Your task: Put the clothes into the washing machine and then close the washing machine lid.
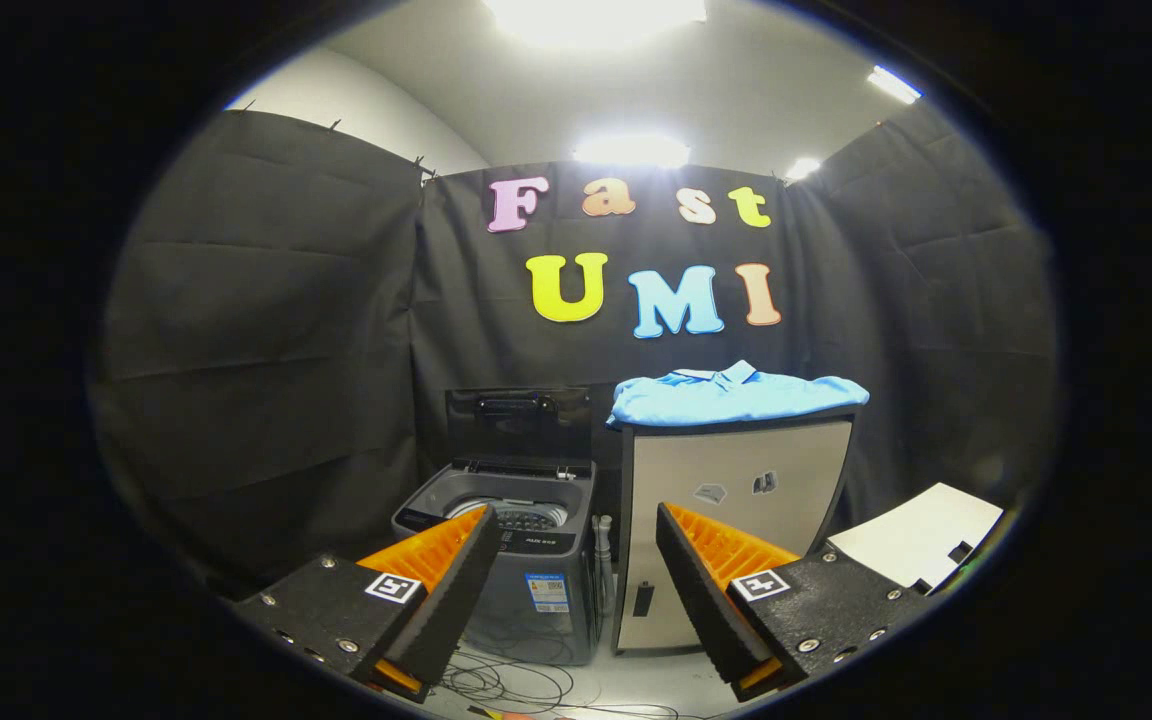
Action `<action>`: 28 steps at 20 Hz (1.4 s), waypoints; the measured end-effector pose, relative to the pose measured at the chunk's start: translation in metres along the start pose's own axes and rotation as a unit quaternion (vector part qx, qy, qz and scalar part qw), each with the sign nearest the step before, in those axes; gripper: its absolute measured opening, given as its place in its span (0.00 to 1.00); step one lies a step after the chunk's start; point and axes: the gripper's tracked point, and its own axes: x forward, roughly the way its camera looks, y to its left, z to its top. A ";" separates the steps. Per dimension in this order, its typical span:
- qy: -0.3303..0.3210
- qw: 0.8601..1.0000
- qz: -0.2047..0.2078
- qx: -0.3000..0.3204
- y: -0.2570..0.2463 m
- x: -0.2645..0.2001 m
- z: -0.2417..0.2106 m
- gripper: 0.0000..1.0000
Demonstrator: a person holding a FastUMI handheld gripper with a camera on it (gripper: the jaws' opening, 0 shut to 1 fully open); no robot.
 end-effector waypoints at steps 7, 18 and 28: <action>-0.001 1.000 -0.010 0.003 0.002 -0.002 0.002 0.97; 0.040 0.986 -0.153 -0.047 -0.059 0.017 0.032 0.97; 0.036 0.967 -0.252 -0.018 -0.158 0.106 0.092 0.97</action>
